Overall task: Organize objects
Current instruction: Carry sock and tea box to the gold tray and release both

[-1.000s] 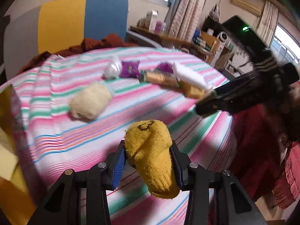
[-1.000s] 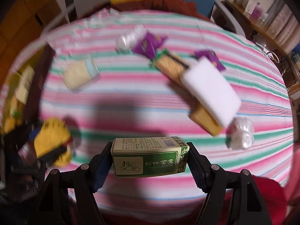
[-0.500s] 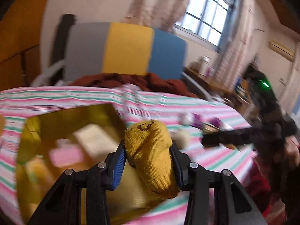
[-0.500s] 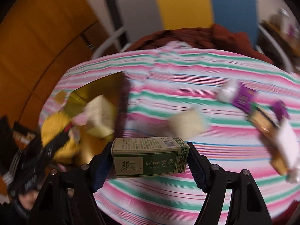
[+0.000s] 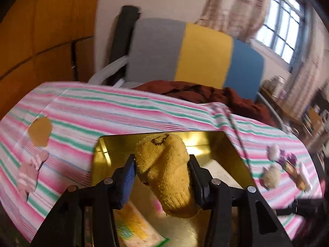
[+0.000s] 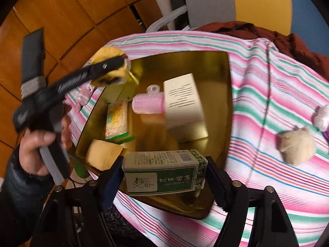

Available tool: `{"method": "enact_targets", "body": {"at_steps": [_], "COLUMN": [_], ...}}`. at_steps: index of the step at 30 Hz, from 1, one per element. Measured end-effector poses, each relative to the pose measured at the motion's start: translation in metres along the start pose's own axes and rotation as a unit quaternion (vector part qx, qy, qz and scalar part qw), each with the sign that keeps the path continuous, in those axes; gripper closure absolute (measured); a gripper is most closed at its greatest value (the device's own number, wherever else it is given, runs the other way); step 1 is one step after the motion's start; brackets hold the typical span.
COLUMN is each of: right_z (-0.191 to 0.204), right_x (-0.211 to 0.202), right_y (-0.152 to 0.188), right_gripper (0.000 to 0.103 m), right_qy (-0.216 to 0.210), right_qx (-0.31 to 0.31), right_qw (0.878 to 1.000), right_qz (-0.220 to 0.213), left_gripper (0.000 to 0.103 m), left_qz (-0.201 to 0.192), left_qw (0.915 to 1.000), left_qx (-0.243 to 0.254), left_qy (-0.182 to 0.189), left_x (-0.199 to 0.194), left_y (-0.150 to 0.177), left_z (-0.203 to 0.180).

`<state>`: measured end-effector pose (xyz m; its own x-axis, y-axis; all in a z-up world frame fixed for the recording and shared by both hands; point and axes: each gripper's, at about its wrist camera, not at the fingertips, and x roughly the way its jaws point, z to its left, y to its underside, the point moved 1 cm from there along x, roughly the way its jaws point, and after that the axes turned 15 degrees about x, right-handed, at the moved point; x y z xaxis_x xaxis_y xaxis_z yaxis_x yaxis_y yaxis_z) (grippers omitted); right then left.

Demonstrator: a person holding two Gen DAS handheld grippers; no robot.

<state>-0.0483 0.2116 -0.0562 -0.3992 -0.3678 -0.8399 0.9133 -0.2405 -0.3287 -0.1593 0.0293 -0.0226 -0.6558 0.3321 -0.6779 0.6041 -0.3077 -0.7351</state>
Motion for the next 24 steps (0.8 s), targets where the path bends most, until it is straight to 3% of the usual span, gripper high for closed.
{"method": "enact_targets", "body": {"at_steps": [1, 2, 7, 11, 18, 24], "right_z": [0.001, 0.002, 0.002, 0.001, 0.005, 0.006], "right_x": [0.002, 0.004, 0.011, 0.011, -0.005, -0.014], "right_y": [0.001, 0.001, 0.002, 0.008, 0.016, 0.021], "right_gripper": [0.004, 0.002, 0.001, 0.001, 0.001, 0.001], "right_qy": [-0.004, -0.009, -0.021, -0.013, 0.020, 0.038], "right_qx": [0.003, 0.007, 0.023, 0.023, 0.000, 0.002], "right_qw": [1.000, 1.000, 0.999, 1.000, 0.999, 0.996], "right_qz": [0.001, 0.002, 0.005, 0.005, -0.043, -0.087], "left_gripper": [0.049, 0.048, 0.036, 0.036, 0.036, 0.036], "left_qz": [0.004, 0.011, 0.003, -0.001, -0.016, -0.024], "left_qw": [1.0000, 0.9998, 0.9993, 0.9991, 0.9986, 0.9984], "left_qx": [-0.007, -0.018, -0.036, -0.041, -0.014, 0.005], "left_qy": [0.003, 0.001, 0.005, -0.013, -0.048, -0.051], "left_x": [0.003, 0.006, 0.004, -0.010, -0.041, -0.063], "left_y": [0.000, 0.001, 0.006, 0.012, 0.029, 0.044], "left_z": [0.005, 0.010, 0.020, 0.020, -0.002, -0.025]}}
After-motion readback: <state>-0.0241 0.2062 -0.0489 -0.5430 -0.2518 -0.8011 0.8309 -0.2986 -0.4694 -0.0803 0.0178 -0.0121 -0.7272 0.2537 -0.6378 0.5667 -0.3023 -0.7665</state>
